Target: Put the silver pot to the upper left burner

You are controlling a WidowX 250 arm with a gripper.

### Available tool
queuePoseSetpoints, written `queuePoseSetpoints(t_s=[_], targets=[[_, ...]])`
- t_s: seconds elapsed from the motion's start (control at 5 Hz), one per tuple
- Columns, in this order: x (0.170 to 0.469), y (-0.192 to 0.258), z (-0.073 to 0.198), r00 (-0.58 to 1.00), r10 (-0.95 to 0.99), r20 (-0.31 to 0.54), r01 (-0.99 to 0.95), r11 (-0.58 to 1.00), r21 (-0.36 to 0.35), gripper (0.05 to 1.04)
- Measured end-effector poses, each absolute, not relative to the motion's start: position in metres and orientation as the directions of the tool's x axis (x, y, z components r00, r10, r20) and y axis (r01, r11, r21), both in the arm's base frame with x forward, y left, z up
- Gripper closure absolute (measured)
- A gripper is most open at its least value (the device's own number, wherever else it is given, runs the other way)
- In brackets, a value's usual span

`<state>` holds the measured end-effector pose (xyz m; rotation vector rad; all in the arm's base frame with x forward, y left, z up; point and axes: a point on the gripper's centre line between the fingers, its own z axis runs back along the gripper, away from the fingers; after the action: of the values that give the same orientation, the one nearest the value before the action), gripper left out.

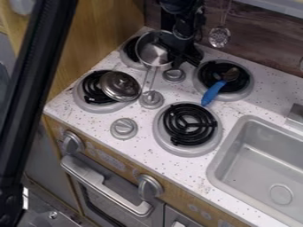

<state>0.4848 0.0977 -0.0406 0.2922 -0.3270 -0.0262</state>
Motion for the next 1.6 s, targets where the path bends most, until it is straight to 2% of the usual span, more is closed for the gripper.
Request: queuePoseSetpoints(t_s=[0.2, 0.6, 1.2, 1.4, 1.6], targets=[[0.497, 0.117, -0.05, 0.955, -0.083, 0.286, -0.02, 0.941, 0.338, 1.009], [0.504, 0.156, -0.064, 0.961, -0.014, 0.278, -0.087, 0.933, 0.349, 1.009], [0.516, 0.156, -0.065, 0.95, -0.011, 0.311, -0.089, 0.948, 0.305, 1.009], [0.523, 0.154, -0.063, 0.928, -0.015, 0.372, -0.086, 0.963, 0.254, 1.0], [0.524, 0.156, -0.062, 0.905, -0.023, 0.424, -0.079, 0.972, 0.223, 0.946]])
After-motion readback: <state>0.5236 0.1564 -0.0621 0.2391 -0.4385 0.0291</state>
